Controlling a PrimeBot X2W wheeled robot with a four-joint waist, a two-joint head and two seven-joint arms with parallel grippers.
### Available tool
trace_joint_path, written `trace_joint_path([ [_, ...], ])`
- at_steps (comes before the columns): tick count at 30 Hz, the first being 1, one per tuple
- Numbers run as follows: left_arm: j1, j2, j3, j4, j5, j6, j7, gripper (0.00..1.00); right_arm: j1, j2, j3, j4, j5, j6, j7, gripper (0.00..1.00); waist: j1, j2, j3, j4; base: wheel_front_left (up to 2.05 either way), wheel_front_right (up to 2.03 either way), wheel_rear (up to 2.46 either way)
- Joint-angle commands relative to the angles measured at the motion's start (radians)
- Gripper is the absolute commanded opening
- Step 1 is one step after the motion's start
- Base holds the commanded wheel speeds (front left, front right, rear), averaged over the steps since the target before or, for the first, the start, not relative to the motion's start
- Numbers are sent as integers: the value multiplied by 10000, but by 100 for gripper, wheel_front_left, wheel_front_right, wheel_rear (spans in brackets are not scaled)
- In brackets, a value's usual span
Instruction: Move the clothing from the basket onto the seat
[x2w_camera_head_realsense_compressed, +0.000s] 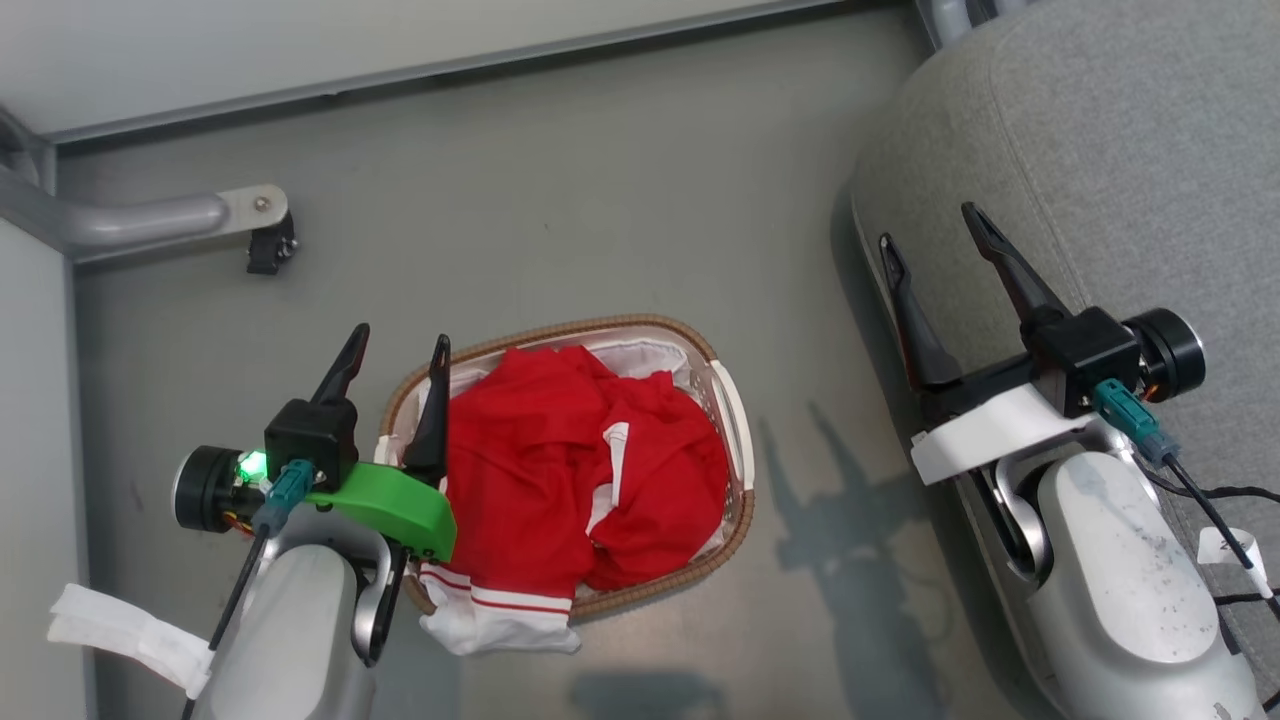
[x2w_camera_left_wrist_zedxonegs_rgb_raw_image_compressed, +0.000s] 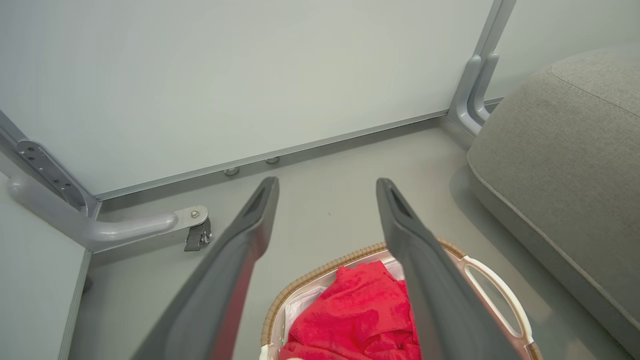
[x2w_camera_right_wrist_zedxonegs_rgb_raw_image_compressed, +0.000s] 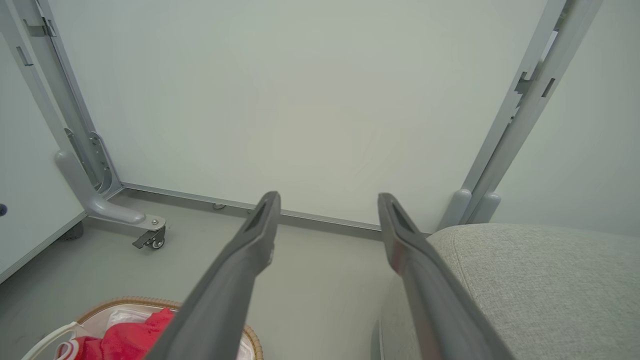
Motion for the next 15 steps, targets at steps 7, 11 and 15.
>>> trace_joint_path([
  [7,-868,509,-411,532,-105,-24,-23,100,-767,174,138,-449,15,-10,-49,100,-1,0,1969,-1095,0,0,0],
  [11,-1229,727,-676,920,-256,-10,-22,100,-1035,252,179,-643,79,-10,-48,100,-1,0,2539,-1337,0,0,0],
  [15,-1616,944,-1094,1442,-300,-7,-22,100,-1236,291,309,-788,145,-10,-48,100,-1,0,3033,-1559,0,0,0],
])
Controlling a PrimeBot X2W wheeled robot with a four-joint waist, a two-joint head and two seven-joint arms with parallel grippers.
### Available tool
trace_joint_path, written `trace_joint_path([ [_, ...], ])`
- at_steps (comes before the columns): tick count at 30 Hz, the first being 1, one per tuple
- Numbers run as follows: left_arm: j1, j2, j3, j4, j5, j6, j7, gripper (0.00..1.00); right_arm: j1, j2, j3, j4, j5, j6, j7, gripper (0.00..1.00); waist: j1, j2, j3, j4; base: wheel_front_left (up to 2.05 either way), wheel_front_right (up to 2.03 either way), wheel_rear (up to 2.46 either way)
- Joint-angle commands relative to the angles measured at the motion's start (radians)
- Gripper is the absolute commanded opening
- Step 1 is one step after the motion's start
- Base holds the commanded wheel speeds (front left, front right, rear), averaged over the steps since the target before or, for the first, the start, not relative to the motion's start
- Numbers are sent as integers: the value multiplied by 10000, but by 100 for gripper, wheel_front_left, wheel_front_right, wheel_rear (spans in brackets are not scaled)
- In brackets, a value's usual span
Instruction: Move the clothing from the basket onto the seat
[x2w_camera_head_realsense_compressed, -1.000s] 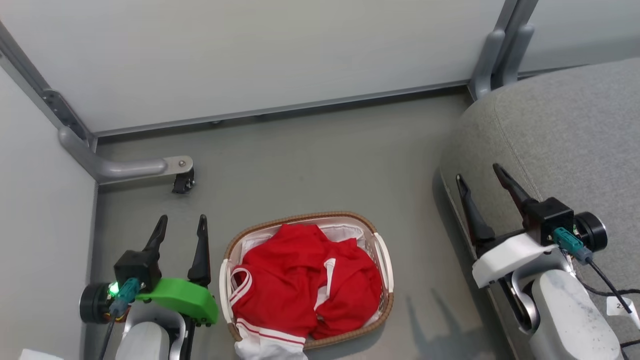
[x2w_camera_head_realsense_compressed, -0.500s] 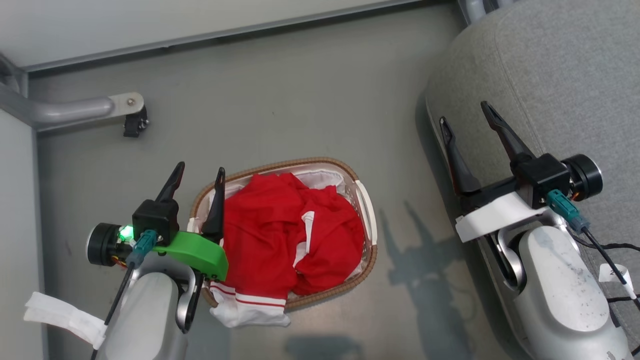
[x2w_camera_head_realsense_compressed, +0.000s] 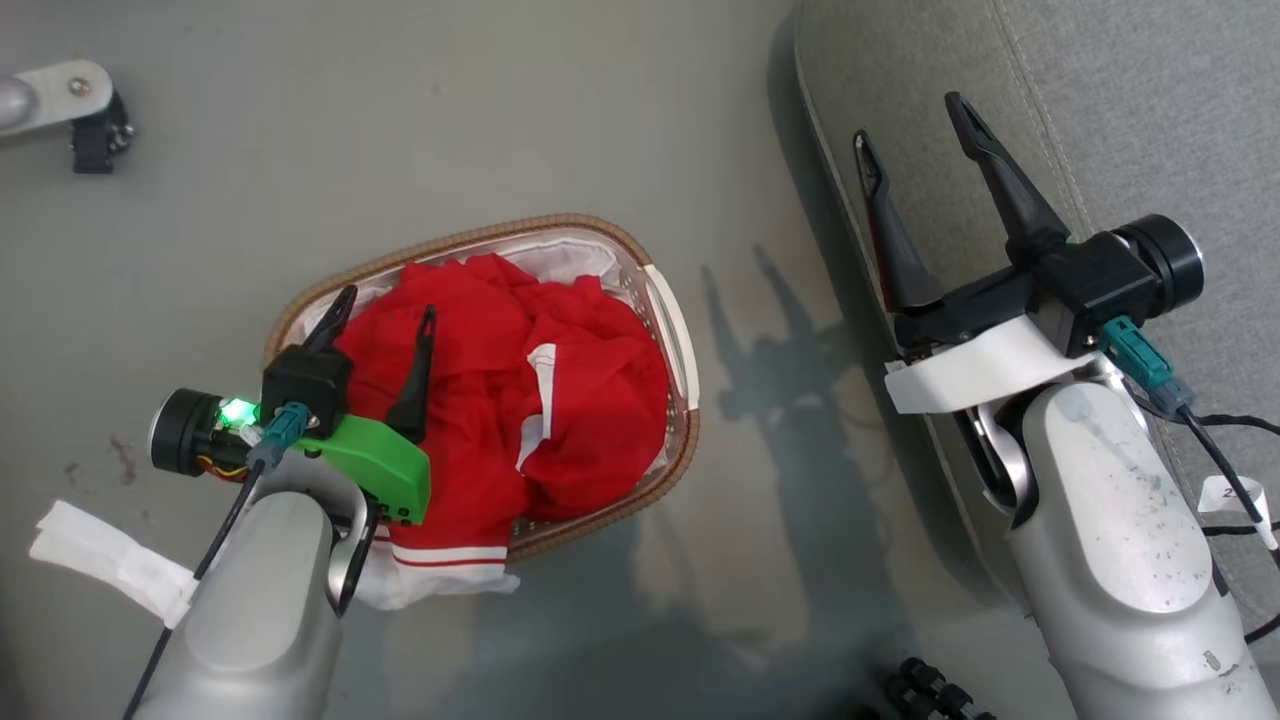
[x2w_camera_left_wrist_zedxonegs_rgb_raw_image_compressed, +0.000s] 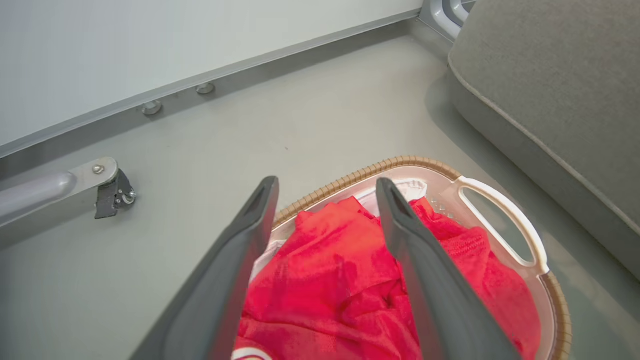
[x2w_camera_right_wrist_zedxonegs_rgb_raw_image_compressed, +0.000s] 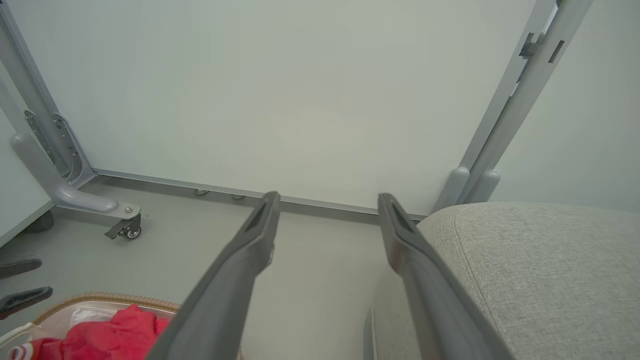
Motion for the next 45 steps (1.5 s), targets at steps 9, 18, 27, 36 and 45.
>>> trace_joint_path([
  [9,-918,362,-604,1312,252,14,-6,100,-386,14,183,-394,404,-10,-48,100,-2,0,1675,-824,0,0,0],
  [18,-1554,481,-1261,3043,535,15,-8,100,-602,14,316,-583,559,-10,-48,100,-2,0,2229,-909,0,0,0],
  [27,-2023,395,-2277,4550,474,15,-6,100,-673,13,454,-595,646,-10,-48,100,-2,0,2451,-932,0,0,0],
  [36,-2904,252,-2922,6112,595,15,112,100,-778,14,411,-737,649,-10,-48,100,-2,0,2792,-983,0,0,0],
  [45,-3577,289,-3128,6449,649,150,288,100,-870,12,446,-984,853,-10,-48,100,-2,0,3294,-1116,0,0,0],
])
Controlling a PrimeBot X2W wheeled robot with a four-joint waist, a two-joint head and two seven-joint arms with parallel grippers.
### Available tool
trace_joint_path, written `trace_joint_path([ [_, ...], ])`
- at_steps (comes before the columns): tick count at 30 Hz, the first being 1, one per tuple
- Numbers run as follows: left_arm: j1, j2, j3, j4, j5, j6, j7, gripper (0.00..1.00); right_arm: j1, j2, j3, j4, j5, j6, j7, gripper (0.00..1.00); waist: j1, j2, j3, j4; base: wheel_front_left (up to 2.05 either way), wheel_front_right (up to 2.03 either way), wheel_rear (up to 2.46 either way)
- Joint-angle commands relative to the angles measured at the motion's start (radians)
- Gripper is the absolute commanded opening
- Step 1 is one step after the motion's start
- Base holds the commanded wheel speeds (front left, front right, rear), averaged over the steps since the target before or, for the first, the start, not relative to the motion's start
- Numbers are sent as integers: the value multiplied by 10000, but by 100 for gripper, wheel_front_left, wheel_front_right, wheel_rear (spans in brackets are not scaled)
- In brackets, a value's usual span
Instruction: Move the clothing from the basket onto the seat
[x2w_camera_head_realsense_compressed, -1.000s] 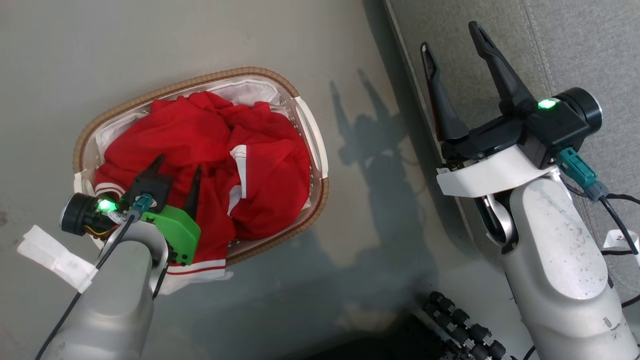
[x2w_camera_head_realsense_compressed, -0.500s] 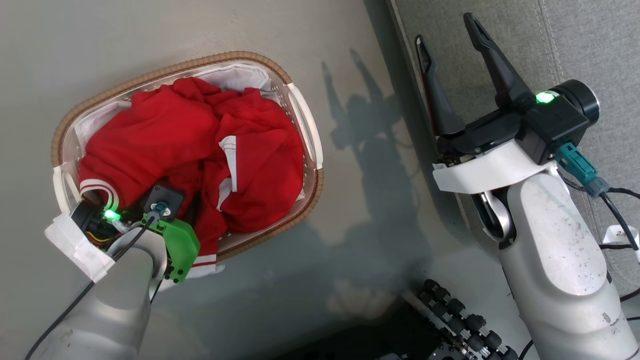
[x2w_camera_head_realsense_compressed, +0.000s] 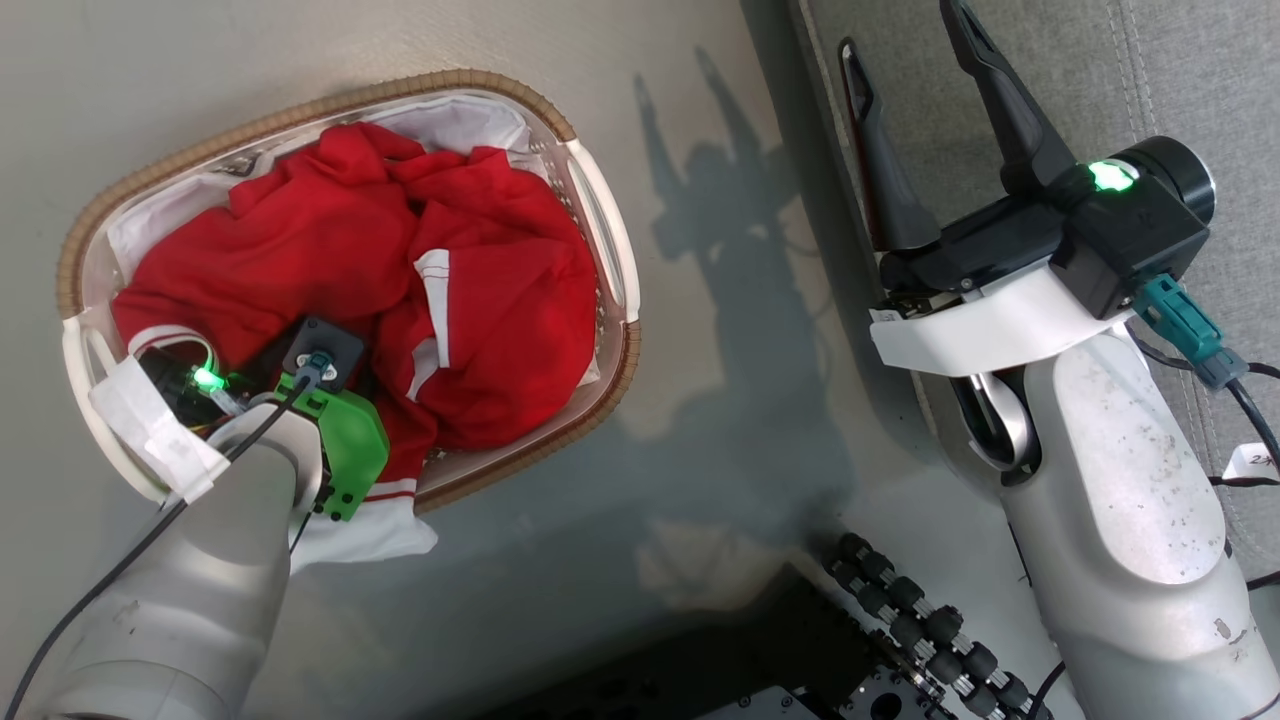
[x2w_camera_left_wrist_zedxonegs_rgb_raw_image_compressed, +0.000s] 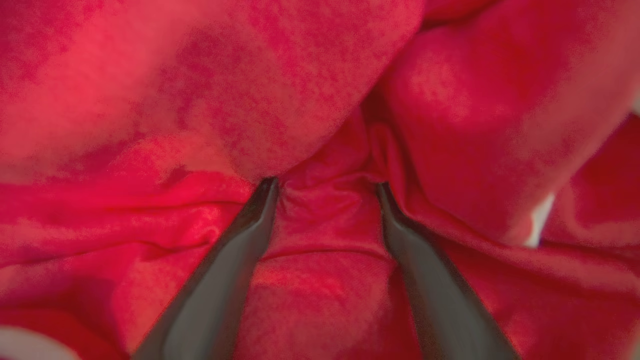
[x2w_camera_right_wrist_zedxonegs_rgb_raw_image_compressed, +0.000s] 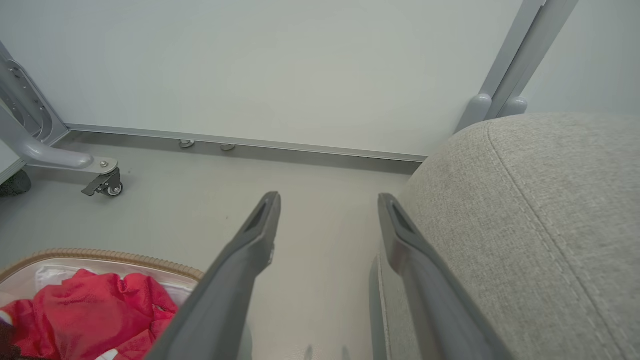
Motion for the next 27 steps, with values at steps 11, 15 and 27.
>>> trace_joint_path([
  [11,-492,63,-104,166,-171,55,282,0,-205,-20,-14,-107,146,-10,-48,100,0,-1,296,-9,0,0,0],
  [15,-378,85,-147,174,-303,13,311,0,-254,-21,-48,-40,116,-10,-48,100,0,-1,91,27,0,0,0],
  [27,661,-204,337,9,-1214,-69,-268,0,140,-26,-54,391,115,-10,-49,100,0,-1,-1758,255,0,0,0],
])
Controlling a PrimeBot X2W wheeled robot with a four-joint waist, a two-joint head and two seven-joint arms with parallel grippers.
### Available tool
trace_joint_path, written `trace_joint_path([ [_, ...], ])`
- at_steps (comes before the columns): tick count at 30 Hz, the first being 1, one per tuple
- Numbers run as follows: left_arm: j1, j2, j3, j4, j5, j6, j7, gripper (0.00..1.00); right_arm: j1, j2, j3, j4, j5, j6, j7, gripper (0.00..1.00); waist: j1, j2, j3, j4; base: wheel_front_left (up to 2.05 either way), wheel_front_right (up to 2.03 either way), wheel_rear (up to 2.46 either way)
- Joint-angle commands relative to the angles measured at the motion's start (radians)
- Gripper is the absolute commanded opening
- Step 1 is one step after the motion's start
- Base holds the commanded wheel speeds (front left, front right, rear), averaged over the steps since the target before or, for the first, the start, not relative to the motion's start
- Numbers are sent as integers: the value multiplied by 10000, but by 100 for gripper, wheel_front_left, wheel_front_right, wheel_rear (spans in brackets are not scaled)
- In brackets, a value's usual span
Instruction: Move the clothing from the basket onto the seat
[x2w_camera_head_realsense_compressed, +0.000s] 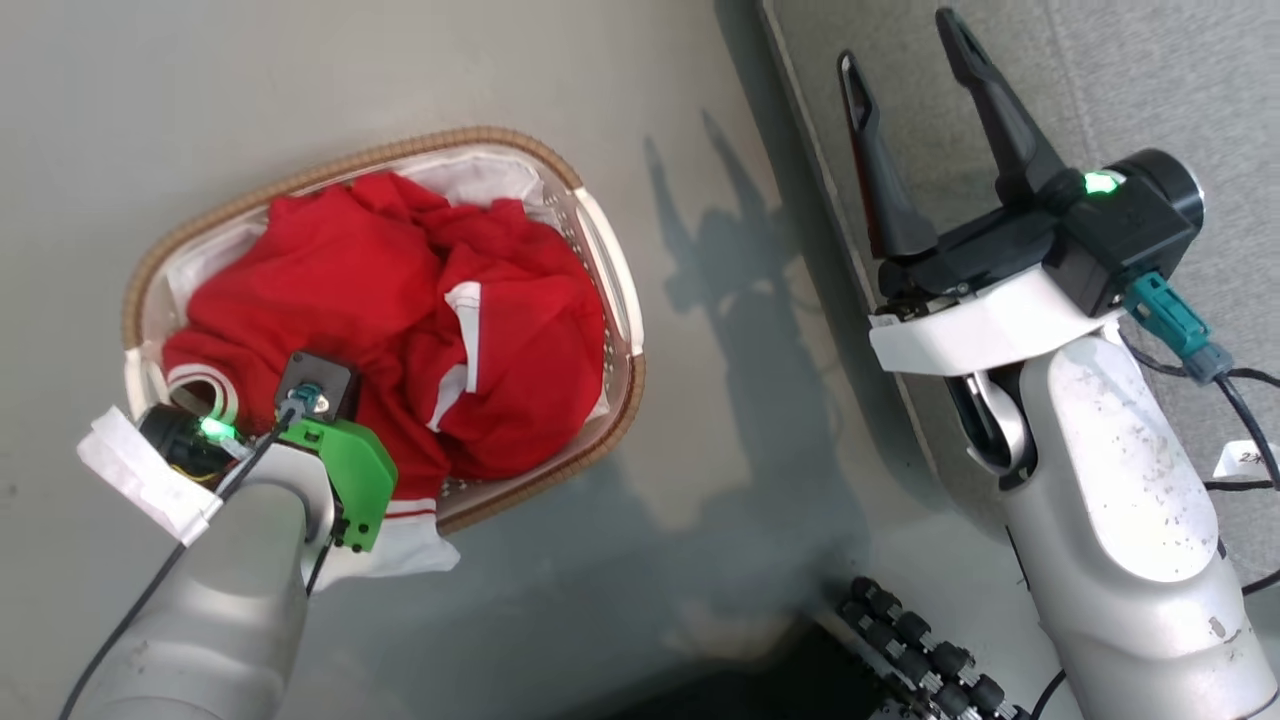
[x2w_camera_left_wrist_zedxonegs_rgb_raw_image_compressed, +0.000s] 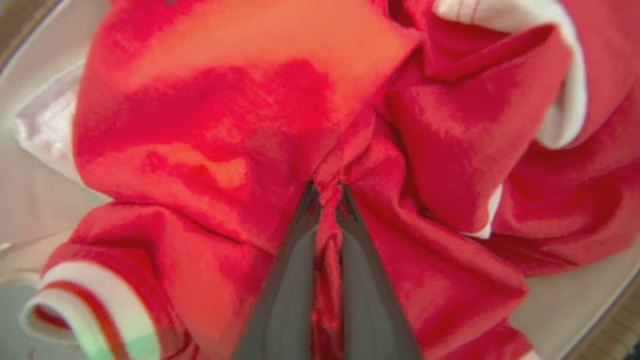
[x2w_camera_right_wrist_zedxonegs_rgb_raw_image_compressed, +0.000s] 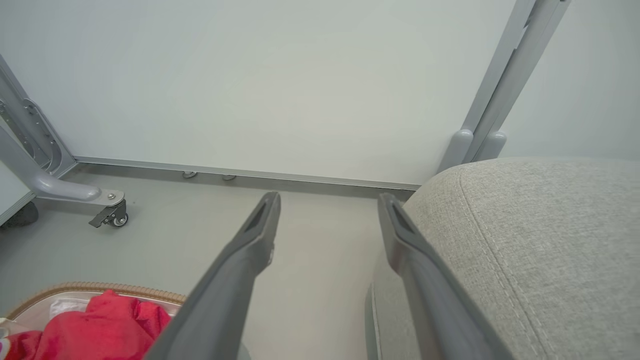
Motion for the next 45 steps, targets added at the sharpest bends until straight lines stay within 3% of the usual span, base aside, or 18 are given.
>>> trace_joint_path([
  [1,222,-29,60,-103,-77,-58,-85,0,208,-32,-26,96,-44,-10,-48,100,0,-1,-851,177,0,0,0],
  [15,2147,-271,313,-2744,-217,-64,-84,0,1702,-38,-444,909,-561,-10,-48,100,0,-1,-3647,1132,0,0,0],
  [26,3936,-694,1269,-5135,-251,-64,-81,0,2897,-56,-459,1381,-730,-10,-48,100,0,-1,-5643,1607,0,0,0],
  [38,5017,-1096,1820,-7277,-502,-71,-81,0,4146,-387,-233,1681,-469,-10,-48,100,0,-1,-7376,1921,0,0,0],
  [45,5229,-1174,2257,-8336,-593,-72,-82,0,4643,-394,-105,1750,-402,-10,-48,100,0,-1,-7848,1967,0,0,0],
])
